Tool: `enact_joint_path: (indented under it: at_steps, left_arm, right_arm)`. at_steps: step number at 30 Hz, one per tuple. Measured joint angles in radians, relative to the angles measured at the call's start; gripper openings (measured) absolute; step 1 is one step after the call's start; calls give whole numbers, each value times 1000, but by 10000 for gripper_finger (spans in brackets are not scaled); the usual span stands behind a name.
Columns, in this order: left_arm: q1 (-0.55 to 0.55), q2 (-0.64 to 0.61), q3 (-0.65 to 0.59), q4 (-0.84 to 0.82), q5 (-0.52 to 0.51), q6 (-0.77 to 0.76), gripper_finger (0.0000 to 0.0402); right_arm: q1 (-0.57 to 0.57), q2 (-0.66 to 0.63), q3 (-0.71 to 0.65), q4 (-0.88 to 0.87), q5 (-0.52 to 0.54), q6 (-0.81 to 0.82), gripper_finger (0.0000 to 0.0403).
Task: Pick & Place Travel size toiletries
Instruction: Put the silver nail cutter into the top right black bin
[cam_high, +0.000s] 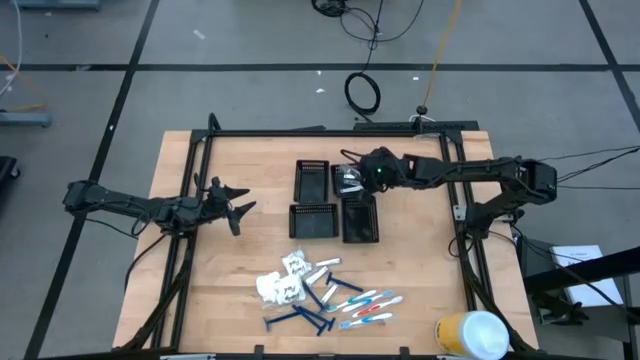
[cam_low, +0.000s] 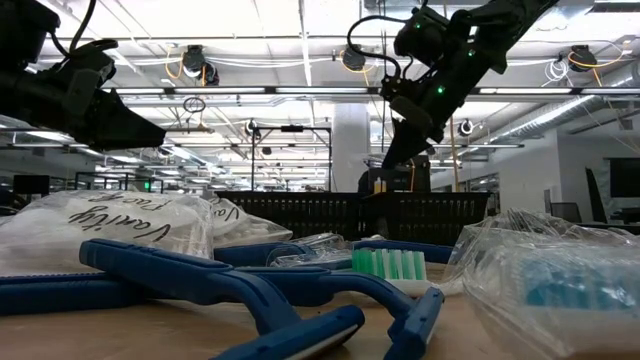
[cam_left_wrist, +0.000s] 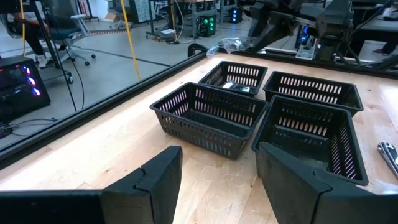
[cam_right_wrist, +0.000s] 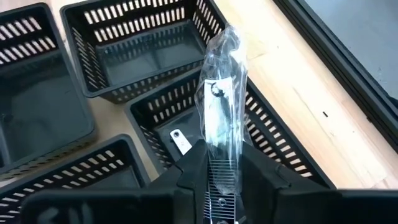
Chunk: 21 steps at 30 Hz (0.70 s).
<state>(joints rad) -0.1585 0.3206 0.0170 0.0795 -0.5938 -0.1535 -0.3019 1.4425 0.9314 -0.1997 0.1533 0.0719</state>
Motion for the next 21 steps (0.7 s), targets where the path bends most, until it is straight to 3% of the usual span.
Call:
enact_joint_path:
  at_steps: [14,21]
  left_arm:
    - [0,0,0,0,0,0,209]
    - [0,0,0,0,0,0,209]
  right_arm:
    - [10,1,0,42,-3,16,119]
    - [196,-16,1,187,-54,-117,111]
